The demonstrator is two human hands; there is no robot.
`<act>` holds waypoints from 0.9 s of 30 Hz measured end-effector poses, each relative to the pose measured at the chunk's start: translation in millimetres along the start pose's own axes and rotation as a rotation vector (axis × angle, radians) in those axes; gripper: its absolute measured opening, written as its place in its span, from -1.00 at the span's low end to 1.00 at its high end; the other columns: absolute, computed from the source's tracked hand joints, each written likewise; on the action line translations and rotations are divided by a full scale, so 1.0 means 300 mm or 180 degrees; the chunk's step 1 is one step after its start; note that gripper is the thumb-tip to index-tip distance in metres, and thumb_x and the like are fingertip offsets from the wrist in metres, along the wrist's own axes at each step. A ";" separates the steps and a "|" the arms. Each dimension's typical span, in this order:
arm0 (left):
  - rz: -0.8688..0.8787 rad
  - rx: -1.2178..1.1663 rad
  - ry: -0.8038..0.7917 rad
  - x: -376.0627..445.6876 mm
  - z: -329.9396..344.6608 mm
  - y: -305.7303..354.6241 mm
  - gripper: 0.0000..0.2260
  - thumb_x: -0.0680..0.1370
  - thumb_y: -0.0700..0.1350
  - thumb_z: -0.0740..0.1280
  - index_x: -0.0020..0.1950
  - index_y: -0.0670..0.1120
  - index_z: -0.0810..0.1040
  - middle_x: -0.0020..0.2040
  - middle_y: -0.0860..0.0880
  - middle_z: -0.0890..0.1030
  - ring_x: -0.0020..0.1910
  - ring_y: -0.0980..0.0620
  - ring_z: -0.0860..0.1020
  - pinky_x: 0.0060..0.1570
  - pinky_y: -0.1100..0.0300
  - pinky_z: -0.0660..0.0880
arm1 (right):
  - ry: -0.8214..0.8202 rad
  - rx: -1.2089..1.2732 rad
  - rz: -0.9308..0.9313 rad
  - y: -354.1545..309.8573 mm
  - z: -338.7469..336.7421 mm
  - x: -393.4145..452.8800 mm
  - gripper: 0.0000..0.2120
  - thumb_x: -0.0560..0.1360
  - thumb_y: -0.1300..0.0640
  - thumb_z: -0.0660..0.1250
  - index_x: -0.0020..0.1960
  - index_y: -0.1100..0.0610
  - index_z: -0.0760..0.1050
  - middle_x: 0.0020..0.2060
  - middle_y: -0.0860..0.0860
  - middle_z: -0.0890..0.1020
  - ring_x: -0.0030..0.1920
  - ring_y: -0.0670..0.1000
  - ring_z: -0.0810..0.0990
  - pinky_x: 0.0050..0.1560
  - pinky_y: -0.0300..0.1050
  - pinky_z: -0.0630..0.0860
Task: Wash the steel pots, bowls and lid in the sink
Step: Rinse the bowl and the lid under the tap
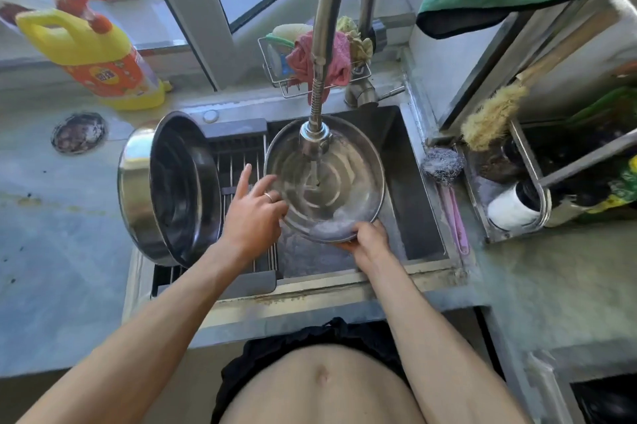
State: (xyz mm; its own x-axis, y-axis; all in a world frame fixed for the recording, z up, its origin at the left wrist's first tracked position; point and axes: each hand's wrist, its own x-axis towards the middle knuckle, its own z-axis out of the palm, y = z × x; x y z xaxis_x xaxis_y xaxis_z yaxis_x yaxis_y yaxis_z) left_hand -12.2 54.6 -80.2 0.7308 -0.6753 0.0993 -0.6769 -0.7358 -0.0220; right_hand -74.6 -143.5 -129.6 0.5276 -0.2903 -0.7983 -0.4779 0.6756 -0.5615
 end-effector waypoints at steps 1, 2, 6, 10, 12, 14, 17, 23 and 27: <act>-0.0054 0.0049 -0.0167 -0.004 -0.001 0.001 -0.75 0.17 -0.34 0.56 -0.22 -0.09 0.74 -0.19 -0.05 0.73 0.19 -0.24 0.64 0.50 -0.35 0.05 | 0.0049 -0.0006 -0.0183 0.000 0.003 0.003 -0.56 0.43 0.53 0.12 0.13 0.15 0.50 -0.10 0.17 0.67 -0.12 0.18 0.66 -0.34 0.04 0.62; -0.0083 0.0099 -0.0443 -0.009 0.002 0.011 -0.76 0.27 -0.28 0.54 -0.10 -0.08 0.76 -0.09 -0.06 0.74 0.27 -0.22 0.60 0.54 -0.31 -0.07 | 0.0105 -0.0072 -0.0372 -0.004 0.009 -0.004 -0.55 0.45 0.50 0.13 0.18 0.11 0.49 -0.04 0.15 0.67 -0.08 0.17 0.67 -0.36 0.00 0.61; 0.0067 -0.0092 -0.1579 0.009 0.037 0.128 -0.65 0.57 -0.15 0.24 0.33 0.00 0.59 0.22 -0.04 0.67 0.28 -0.09 0.56 0.48 0.03 0.23 | 0.0285 -0.0385 -0.1044 -0.005 0.040 -0.023 -0.55 0.48 0.45 0.16 0.26 0.09 0.45 0.03 0.08 0.64 0.02 0.12 0.65 -0.22 0.02 0.66; 0.0207 -0.0373 -0.1652 0.017 0.062 0.155 -0.66 0.61 -0.10 0.19 0.37 0.03 0.52 0.24 -0.06 0.65 0.22 -0.13 0.59 0.19 0.09 0.44 | 0.0657 -0.0703 -0.1451 0.005 0.007 -0.005 -0.49 0.35 0.33 0.14 0.25 0.06 0.49 0.06 0.05 0.65 0.10 0.10 0.63 0.17 0.17 0.58; 0.0140 0.0049 -0.1634 0.022 0.078 0.081 -0.65 0.56 -0.14 0.22 0.31 0.03 0.59 0.28 0.03 0.63 0.34 -0.05 0.51 0.47 0.05 0.20 | 0.0684 -0.0765 -0.1451 0.004 -0.025 0.017 -0.46 0.29 0.29 0.12 0.22 0.01 0.50 0.05 0.03 0.66 0.09 0.09 0.64 0.15 0.23 0.58; -0.0017 0.0450 -0.1729 0.028 0.089 0.035 -0.68 0.51 -0.18 0.24 0.21 0.01 0.62 0.20 0.05 0.66 0.33 -0.02 0.50 0.58 -0.09 0.00 | 0.0634 -0.0909 -0.1353 0.013 -0.029 0.037 -0.45 0.28 0.26 0.13 0.22 -0.03 0.49 0.05 0.02 0.66 0.08 0.09 0.64 0.11 0.24 0.59; -0.0049 0.0087 -0.1979 0.054 0.071 0.130 -0.72 0.52 -0.16 0.25 0.17 0.00 0.62 0.12 -0.01 0.69 0.15 -0.07 0.62 0.43 -0.02 0.28 | 0.0427 -0.0826 -0.1154 0.044 -0.012 0.070 -0.52 0.29 0.23 0.22 0.16 -0.11 0.50 0.01 0.01 0.68 0.02 0.14 0.68 -0.01 0.29 0.62; -0.0199 -0.0811 -0.0968 0.034 0.092 0.183 -0.62 0.53 0.12 0.18 0.19 0.05 0.68 0.17 0.01 0.70 0.36 -0.09 0.52 0.58 -0.10 -0.15 | 0.0220 -0.0026 -0.0605 -0.035 0.016 -0.019 -0.54 0.41 0.49 0.09 0.17 0.16 0.50 -0.10 0.18 0.65 -0.16 0.20 0.65 -0.32 0.16 0.63; -0.1723 -0.2104 0.0608 -0.017 0.098 0.174 -0.54 0.55 0.11 0.37 0.42 -0.01 0.55 0.56 -0.19 0.31 0.57 -0.20 0.21 0.53 -0.17 0.09 | -0.0055 0.0105 -0.0265 -0.061 0.008 -0.001 -0.52 0.43 0.52 0.05 0.25 0.28 0.48 0.06 0.31 0.62 0.00 0.32 0.62 -0.30 0.19 0.65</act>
State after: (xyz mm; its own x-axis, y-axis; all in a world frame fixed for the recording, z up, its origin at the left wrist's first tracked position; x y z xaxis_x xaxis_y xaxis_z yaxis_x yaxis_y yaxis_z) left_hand -48.7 18.0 -111.1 0.9794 -0.1780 0.0955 -0.1967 -0.7324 0.6519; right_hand -64.2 -154.0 -118.7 0.5766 -0.3350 -0.7452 -0.4085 0.6717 -0.6180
